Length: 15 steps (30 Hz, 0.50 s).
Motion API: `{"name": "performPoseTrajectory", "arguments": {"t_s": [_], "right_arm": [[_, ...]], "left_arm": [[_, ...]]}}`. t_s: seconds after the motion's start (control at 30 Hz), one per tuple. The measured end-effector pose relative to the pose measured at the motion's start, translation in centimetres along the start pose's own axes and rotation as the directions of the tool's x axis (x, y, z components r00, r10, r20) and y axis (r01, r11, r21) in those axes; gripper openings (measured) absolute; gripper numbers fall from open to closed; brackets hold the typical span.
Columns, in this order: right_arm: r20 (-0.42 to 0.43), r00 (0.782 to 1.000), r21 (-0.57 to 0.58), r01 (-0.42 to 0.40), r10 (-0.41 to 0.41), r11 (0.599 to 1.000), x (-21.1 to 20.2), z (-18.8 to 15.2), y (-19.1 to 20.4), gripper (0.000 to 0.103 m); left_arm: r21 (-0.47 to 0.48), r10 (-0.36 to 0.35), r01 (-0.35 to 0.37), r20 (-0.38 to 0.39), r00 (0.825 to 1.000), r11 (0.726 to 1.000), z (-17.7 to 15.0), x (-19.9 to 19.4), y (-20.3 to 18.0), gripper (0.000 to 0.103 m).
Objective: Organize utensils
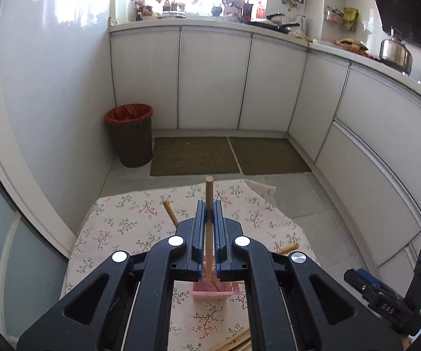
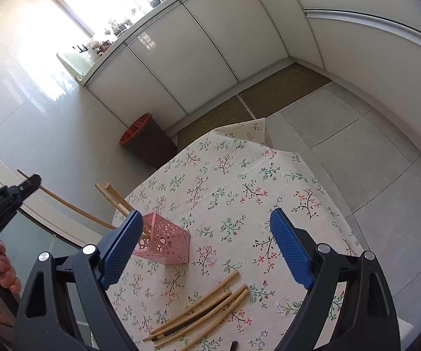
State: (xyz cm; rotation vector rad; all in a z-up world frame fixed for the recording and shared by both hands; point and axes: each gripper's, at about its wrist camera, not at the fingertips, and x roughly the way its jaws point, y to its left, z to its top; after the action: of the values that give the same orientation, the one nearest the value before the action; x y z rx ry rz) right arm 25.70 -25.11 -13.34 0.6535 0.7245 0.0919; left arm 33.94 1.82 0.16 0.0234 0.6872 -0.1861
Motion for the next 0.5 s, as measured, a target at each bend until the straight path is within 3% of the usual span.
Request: {"name": "performPoseTrajectory", "arguments": {"t_s": [0.03, 0.07, 0.1, 0.2, 0.5], "right_arm": [[0.001, 1.000, -0.001, 0.001, -0.001, 1.000, 0.0, 0.0, 0.1, 0.086], [0.003, 1.000, -0.003, 0.001, -0.001, 1.000, -0.1, 0.0, 0.2, 0.086], [0.008, 1.000, -0.008, -0.001, 0.001, 1.000, -0.2, 0.0, 0.3, 0.086], [0.027, 1.000, -0.037, -0.009, 0.010, 0.999, -0.8, -0.2, 1.0, 0.086], [-0.001, 1.000, -0.065, -0.024, 0.024, 0.998, -1.4, -2.1, 2.3, 0.086]], "left_arm": [[0.001, 0.001, -0.001, -0.025, 1.000, 1.000, -0.6, 0.9, 0.0, 0.007], [-0.003, -0.005, 0.005, -0.041, 0.999, 1.000, -1.3, 1.3, 0.1, 0.017], [-0.012, -0.018, 0.018, -0.043, 0.999, 1.000, -1.8, 1.2, 0.2, 0.037], [-0.034, -0.014, 0.014, 0.023, 1.000, 0.999, -2.4, -1.2, 0.7, 0.060], [-0.130, 0.029, -0.013, 0.116, 0.993, 0.991, -3.6, -8.8, 2.0, 0.076]]}}
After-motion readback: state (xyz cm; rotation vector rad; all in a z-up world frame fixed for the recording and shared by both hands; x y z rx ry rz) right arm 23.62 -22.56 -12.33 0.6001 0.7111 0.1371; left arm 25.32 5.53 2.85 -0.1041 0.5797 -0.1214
